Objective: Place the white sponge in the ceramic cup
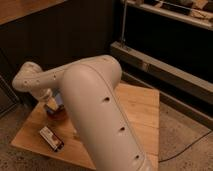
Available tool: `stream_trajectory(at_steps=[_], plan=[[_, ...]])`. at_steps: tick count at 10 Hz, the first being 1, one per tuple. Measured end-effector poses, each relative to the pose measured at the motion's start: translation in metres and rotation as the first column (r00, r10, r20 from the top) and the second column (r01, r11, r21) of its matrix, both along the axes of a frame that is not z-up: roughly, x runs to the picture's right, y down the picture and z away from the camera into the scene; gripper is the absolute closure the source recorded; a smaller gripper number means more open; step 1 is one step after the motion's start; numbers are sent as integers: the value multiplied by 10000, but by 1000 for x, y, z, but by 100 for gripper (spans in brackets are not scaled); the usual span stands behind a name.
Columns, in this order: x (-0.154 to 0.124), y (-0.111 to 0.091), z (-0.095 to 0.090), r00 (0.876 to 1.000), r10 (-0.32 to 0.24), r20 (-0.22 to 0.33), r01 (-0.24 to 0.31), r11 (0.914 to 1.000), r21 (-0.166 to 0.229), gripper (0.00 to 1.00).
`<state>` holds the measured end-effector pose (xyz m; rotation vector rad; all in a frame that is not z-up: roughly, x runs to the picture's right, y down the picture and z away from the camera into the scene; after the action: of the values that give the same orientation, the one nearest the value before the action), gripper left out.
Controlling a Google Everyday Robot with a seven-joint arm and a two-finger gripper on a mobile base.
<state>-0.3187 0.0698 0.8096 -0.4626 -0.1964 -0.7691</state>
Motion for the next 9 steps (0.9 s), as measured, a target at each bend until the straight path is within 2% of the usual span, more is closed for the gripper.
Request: stream_trajectory(at_steps=[5,9], plan=[[9,15,3,9991,-410,-92,408,9991,-147,100],[3,28,-1,9969,-781,73,783,9966,-249,100]])
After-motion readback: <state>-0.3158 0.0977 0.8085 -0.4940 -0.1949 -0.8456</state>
